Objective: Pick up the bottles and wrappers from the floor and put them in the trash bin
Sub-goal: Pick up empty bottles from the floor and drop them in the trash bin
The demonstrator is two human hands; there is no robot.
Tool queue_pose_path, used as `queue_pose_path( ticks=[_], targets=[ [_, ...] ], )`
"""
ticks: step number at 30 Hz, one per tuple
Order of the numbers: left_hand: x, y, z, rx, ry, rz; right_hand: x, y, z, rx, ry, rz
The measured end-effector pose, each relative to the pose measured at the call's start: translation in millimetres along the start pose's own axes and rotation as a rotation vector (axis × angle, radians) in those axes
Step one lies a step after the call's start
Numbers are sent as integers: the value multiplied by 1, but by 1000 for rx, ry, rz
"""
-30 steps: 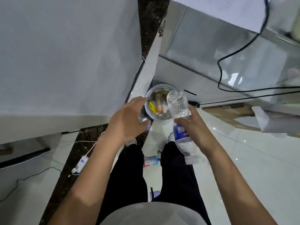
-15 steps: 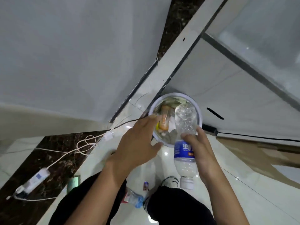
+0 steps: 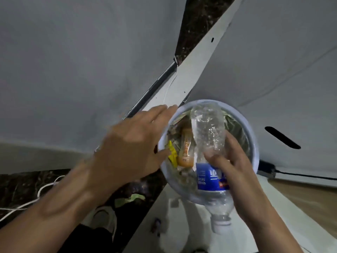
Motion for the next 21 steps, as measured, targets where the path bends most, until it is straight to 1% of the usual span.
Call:
queue_pose_path(
  ticks=[2,4,6,8,10,11,13,14,15,17,18,19,20,21],
  targets=[
    [1,3,13,-10,28,-38,-1,0,11,57,51,59],
    [-4,-1,28,-23,23,-66,-1,2,23,144,87,203],
    [-9,-10,36,-7,5,-55,-2,6,28,224,92,309],
    [-11,-21,41,10,11,-65,-4,8,29,262,75,346],
    [-9,-35,47,57,50,-53,-3,7,29,276,75,413],
    [-6,-41,47,101,69,-40,2,7,28,279,103,490],
    [3,-52,43,210,87,-33,14,11,21,269,224,737],
    [8,-55,40,258,92,-67,19,14,17,253,264,831],
    [9,-59,38,285,83,-151,15,13,18,190,266,806],
    [7,-54,38,271,-2,-413,4,10,25,27,209,469],
    [5,-47,38,211,-70,-522,1,10,27,-17,221,355],
    [3,-38,40,96,-117,-609,-5,9,32,-61,209,289],
    [3,-31,42,-46,-119,-693,-15,13,38,-109,138,244],
    [7,-27,44,-162,-80,-785,-25,17,45,-135,37,245]
  ],
)
Point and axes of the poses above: each hand's wrist, its own z-axis towards the middle knuckle, its own x-axis out of the palm, y = z × x, the point moved 7 cm from there along z, towards the middle knuckle, and after that the axes turned 10 degrees about -y, right-handed, at the moved point
